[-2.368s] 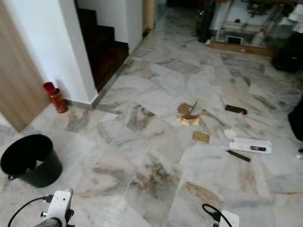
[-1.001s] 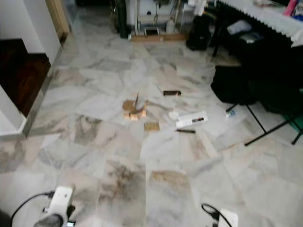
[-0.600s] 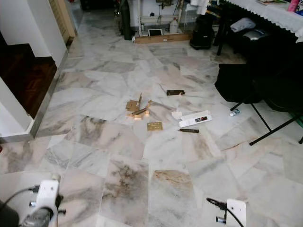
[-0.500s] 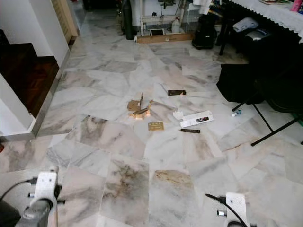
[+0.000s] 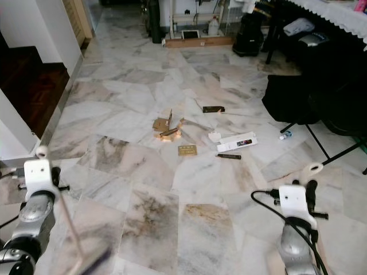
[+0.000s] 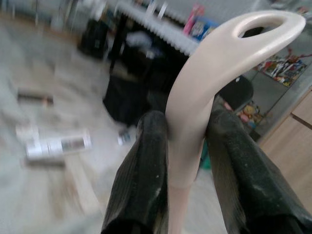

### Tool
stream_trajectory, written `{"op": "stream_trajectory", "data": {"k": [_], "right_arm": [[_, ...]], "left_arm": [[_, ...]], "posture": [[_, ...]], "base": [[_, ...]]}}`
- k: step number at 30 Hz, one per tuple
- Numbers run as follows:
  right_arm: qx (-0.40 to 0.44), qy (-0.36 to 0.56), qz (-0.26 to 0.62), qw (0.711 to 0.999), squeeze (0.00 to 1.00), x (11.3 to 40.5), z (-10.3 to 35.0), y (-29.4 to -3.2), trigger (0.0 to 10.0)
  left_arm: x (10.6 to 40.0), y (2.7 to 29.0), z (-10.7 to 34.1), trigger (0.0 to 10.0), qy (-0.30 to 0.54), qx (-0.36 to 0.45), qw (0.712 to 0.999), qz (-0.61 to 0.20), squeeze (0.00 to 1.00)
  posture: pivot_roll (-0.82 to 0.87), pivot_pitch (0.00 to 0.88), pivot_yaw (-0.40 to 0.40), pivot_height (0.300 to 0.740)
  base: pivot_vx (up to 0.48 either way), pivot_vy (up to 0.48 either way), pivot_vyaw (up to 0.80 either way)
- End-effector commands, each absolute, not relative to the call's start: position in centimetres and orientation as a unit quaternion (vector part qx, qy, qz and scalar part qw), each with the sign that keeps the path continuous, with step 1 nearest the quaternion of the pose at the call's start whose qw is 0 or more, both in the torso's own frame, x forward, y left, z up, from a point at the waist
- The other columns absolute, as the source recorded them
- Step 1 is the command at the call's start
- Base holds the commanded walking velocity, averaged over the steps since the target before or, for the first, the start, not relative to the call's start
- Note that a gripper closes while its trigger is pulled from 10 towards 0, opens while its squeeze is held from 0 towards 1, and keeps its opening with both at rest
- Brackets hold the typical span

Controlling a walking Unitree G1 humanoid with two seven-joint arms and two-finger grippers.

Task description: Sweep floor

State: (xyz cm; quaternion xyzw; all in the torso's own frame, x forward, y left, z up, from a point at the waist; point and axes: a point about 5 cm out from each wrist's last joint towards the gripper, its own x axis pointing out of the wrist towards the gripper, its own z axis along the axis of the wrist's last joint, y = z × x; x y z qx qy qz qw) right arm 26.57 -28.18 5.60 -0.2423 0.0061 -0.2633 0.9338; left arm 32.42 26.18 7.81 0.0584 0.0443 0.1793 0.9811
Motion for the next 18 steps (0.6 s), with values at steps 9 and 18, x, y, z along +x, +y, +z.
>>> {"op": "stream_trajectory", "data": {"k": [9,18], "right_arm": [[-0.098,-0.031,-0.294,0.95,0.0,26.9,6.2,-27.0,10.0],[-0.009,0.011,-0.298,0.954,0.0,25.5,3.4,-26.2,10.0]], "left_arm": [[34.7,24.0,11.9,10.0,-0.055,-0.006,0.986,0.16,0.0],[35.4,21.6,11.6,10.0,-0.048,-0.116,0.983,0.131,0.0]], "posture": [[-0.04,0.011,-0.007,0.74],[-0.04,0.023,0.007,0.74]], "base": [[0.0,0.0,0.0],[0.0,0.0,0.0]]}}
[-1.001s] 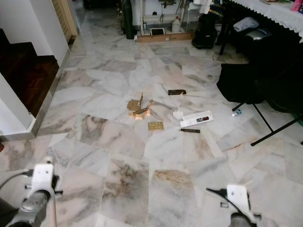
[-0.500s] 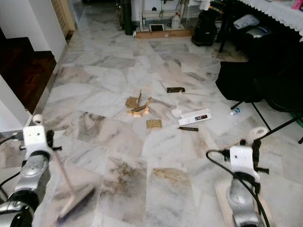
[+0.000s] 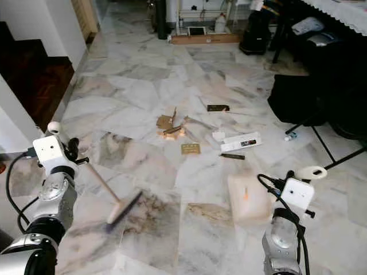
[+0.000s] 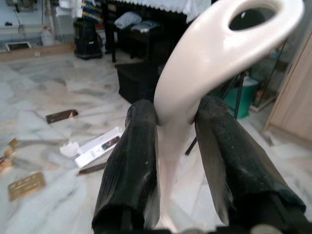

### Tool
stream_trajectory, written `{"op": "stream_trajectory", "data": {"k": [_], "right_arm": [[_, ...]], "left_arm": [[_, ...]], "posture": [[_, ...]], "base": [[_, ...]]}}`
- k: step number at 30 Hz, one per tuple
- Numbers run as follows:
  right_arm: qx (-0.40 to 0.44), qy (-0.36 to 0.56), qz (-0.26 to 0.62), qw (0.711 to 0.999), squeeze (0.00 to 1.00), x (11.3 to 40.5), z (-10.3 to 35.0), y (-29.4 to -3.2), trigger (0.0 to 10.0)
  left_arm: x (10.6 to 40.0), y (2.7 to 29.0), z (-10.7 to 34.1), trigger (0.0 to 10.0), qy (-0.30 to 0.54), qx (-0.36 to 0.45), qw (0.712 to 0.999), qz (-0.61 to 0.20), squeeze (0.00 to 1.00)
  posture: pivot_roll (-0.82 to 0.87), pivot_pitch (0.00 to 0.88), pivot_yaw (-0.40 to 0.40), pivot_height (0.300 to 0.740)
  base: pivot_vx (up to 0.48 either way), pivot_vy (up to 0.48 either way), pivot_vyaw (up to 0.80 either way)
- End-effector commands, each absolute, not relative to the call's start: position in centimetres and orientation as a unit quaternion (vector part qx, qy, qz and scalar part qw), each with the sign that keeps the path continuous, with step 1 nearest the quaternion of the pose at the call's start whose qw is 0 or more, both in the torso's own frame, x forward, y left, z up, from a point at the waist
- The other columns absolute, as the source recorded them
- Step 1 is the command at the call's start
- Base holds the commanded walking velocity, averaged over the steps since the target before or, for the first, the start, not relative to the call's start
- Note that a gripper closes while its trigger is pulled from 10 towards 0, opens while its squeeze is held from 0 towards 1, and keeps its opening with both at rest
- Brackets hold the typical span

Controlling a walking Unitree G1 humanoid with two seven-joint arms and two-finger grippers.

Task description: Sweep floor

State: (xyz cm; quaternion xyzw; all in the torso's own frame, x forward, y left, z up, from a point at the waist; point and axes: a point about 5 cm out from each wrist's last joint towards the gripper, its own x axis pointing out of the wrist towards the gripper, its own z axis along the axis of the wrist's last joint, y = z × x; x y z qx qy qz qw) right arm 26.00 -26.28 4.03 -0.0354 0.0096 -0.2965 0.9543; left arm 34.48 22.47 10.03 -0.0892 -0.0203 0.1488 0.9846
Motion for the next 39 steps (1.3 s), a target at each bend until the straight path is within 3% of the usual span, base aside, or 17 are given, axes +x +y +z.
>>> {"op": "stream_trajectory", "data": {"k": [1,15,33,39], "right_arm": [[-0.001,0.017,-0.296,0.955,0.0,25.5,3.1,-26.0,10.0],[0.027,0.033,-0.258,0.965,0.0,25.9,2.2,-24.5,10.0],[-0.008,-0.051,-0.246,0.968,0.0,28.1,5.5,-24.7,10.0],[-0.005,0.02,-0.26,0.965,0.0,26.9,3.0,-24.8,10.0]], "left_arm": [[35.4,21.2,11.5,10.0,-0.046,-0.121,0.984,0.126,0.0],[35.5,20.1,11.5,10.0,-0.045,-0.14,0.984,0.099,0.0],[35.7,20.1,12.1,10.0,-0.051,-0.138,0.985,0.09,0.0],[35.7,20.0,12.2,10.0,-0.054,-0.139,0.985,0.087,0.0]], "posture": [[-0.04,0.023,0.007,0.74],[-0.03,0.028,0.013,0.74],[-0.03,0.031,0.018,0.74],[-0.02,0.031,0.018,0.74]], "base": [[0.0,0.0,0.0],[0.0,0.0,0.0],[0.0,0.0,0.0],[0.0,0.0,0.0]]}}
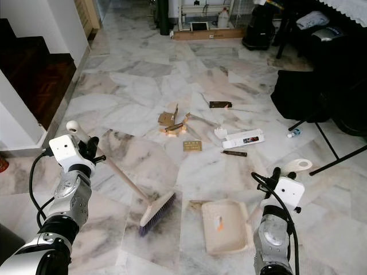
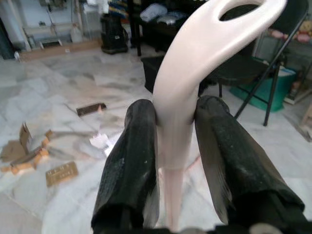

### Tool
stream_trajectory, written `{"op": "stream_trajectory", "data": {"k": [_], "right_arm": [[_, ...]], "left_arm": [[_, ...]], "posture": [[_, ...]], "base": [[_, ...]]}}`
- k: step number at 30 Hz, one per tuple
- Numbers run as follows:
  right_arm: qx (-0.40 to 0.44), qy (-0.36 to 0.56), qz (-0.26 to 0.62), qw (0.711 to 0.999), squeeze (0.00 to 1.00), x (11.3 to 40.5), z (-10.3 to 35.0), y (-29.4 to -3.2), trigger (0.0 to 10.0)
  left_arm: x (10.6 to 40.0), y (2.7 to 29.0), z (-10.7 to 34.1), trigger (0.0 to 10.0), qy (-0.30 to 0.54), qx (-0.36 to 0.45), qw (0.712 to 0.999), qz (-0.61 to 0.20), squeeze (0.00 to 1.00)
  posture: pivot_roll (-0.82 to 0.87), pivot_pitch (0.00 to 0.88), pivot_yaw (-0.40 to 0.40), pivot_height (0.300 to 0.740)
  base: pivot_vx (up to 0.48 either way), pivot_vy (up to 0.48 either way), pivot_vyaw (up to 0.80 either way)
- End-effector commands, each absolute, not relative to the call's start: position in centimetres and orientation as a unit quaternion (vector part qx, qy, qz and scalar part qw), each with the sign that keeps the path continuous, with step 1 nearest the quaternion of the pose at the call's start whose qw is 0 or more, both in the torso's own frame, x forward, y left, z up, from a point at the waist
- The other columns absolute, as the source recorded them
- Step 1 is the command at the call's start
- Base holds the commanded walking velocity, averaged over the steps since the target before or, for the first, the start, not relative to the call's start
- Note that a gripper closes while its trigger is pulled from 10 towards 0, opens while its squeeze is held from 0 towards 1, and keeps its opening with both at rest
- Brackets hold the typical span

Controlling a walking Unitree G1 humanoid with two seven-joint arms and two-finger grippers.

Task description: Sweep floor

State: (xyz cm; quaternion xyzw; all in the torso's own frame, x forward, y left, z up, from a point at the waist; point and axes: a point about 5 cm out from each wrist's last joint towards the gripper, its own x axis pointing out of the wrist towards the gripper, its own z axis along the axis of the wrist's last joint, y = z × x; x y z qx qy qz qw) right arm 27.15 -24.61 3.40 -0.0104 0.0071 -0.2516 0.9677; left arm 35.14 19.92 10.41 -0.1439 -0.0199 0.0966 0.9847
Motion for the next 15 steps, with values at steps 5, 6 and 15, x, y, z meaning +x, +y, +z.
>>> {"op": "stream_trajectory", "data": {"k": [5,6,15], "right_arm": [[0.016,0.063,-0.271,0.96,0.0,25.5,1.1,-24.7,10.0],[0.018,0.067,-0.273,0.959,0.0,25.3,0.9,-24.7,10.0],[0.03,0.097,-0.299,0.949,0.0,24.4,0.0,-25.3,10.0]], "left_arm": [[35.8,20.0,12.4,10.0,-0.056,-0.138,0.985,0.084,0.0],[35.8,20.0,12.4,10.0,-0.056,-0.138,0.985,0.083,0.0],[36.0,19.9,12.9,10.0,-0.061,-0.137,0.986,0.079,0.0]], "posture": [[-0.02,0.036,0.024,0.74],[-0.02,0.036,0.024,0.74],[-0.02,0.037,0.031,0.74]], "base": [[0.0,0.0,0.0],[0.0,0.0,0.0],[0.0,0.0,0.0]]}}
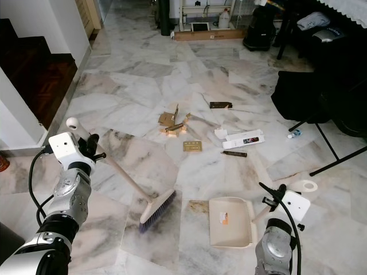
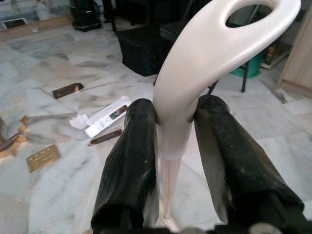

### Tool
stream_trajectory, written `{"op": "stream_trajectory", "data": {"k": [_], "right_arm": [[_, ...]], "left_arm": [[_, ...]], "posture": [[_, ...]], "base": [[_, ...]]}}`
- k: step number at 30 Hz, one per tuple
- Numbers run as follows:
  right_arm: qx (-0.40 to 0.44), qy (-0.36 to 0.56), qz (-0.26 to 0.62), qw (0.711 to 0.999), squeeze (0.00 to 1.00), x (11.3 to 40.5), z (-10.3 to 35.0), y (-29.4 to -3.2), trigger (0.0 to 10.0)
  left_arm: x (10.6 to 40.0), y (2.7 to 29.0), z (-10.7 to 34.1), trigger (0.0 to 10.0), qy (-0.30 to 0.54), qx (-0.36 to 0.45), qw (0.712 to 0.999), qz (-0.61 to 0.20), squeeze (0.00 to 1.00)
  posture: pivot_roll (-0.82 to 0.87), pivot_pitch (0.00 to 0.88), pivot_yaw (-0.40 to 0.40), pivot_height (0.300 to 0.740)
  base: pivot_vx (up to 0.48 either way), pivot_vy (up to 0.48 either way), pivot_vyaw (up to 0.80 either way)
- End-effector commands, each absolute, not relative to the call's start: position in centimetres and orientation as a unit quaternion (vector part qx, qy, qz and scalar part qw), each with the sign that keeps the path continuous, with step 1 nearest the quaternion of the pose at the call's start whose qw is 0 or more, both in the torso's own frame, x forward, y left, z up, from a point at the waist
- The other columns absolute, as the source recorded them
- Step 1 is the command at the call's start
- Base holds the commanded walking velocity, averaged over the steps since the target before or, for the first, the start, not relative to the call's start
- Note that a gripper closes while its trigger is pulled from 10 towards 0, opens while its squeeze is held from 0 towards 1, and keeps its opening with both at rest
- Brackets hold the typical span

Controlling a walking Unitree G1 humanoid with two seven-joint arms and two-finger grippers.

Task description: Sweep floor

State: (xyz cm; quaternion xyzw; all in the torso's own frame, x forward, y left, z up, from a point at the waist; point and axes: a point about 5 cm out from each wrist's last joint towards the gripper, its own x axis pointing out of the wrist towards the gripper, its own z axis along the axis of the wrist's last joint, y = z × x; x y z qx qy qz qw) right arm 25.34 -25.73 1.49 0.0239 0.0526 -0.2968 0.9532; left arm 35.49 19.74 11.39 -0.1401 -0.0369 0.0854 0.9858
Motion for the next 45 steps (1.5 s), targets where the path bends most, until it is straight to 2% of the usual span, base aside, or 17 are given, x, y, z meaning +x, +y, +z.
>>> {"op": "stream_trajectory", "data": {"k": [1,5,15,32,40,45], "right_arm": [[0.035,0.097,-0.307,0.946,0.0,24.3,0.0,-25.6,10.0],[0.067,0.08,-0.339,0.935,0.0,24.5,0.5,-26.7,10.0],[0.073,0.034,-0.345,0.935,0.0,25.8,2.6,-27.8,10.0],[0.111,-0.023,-0.385,0.916,0.0,26.4,5.0,-30.2,10.0],[0.121,-0.03,-0.39,0.912,0.0,26.3,5.3,-30.6,10.0],[0.108,-0.017,-0.376,0.92,0.0,26.1,4.9,-30.5,10.0]], "left_arm": [[36.1,19.9,13.0,10.0,-0.062,-0.137,0.985,0.079,0.0],[36.2,19.8,13.3,10.0,-0.066,-0.138,0.985,0.076,0.0],[36.4,19.7,13.9,10.0,-0.072,-0.141,0.985,0.073,0.0],[36.5,19.3,14.3,10.0,-0.078,-0.148,0.984,0.068,0.0],[36.5,19.3,14.3,10.0,-0.077,-0.149,0.984,0.066,0.0],[36.5,19.1,14.3,10.0,-0.075,-0.15,0.984,0.065,0.0]], "posture": [[-0.02,0.037,0.032,0.74],[-0.02,0.037,0.035,0.74],[-0.03,0.038,0.035,0.74],[-0.04,0.044,0.038,0.74],[-0.05,0.045,0.039,0.74],[-0.05,0.044,0.036,0.74]], "base": [[0.0,0.0,0.0],[0.0,0.0,0.0],[0.0,0.0,0.0],[0.0,0.0,0.0],[0.0,0.0,0.0],[0.0,0.0,0.0]]}}
